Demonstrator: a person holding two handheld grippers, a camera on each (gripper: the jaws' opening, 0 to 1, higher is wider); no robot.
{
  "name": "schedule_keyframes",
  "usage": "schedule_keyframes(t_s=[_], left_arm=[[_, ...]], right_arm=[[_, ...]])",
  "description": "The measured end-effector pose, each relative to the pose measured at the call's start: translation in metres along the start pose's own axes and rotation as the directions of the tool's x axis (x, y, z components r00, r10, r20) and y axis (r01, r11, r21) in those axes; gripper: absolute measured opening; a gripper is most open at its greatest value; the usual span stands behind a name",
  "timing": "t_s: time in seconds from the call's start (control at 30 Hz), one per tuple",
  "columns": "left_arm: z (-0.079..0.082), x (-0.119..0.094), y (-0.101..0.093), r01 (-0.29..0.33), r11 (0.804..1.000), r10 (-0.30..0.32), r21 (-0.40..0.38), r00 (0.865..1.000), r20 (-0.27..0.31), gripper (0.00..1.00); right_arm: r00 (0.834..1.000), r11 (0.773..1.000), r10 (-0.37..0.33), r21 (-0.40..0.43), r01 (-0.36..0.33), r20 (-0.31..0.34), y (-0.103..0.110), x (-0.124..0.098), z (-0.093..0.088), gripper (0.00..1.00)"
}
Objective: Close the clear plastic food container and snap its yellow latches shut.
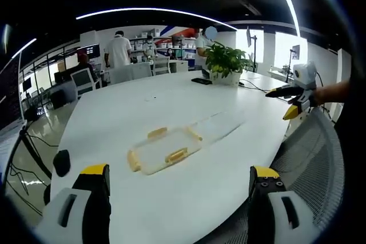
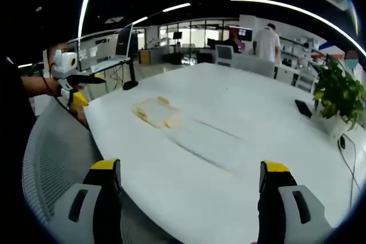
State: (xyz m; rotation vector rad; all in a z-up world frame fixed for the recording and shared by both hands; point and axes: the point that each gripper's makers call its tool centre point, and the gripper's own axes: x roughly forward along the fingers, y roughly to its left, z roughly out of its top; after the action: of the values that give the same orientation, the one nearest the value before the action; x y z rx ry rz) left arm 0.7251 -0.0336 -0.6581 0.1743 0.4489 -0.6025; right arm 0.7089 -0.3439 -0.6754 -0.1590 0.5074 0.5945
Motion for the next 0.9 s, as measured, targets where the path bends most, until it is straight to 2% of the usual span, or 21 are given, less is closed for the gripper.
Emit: schedule_keyframes(t_s=[0.9], left_arm=[[-0.0018,-0.0007,-0.0008,0.004,1.000,-0.004,0.004,1.000,-0.005,0.99]], right_arm=[[1.000,1.000,0.004,-0.013,-0.004,-0.010,0.0010,-0.0003,-0.0028,1.00]])
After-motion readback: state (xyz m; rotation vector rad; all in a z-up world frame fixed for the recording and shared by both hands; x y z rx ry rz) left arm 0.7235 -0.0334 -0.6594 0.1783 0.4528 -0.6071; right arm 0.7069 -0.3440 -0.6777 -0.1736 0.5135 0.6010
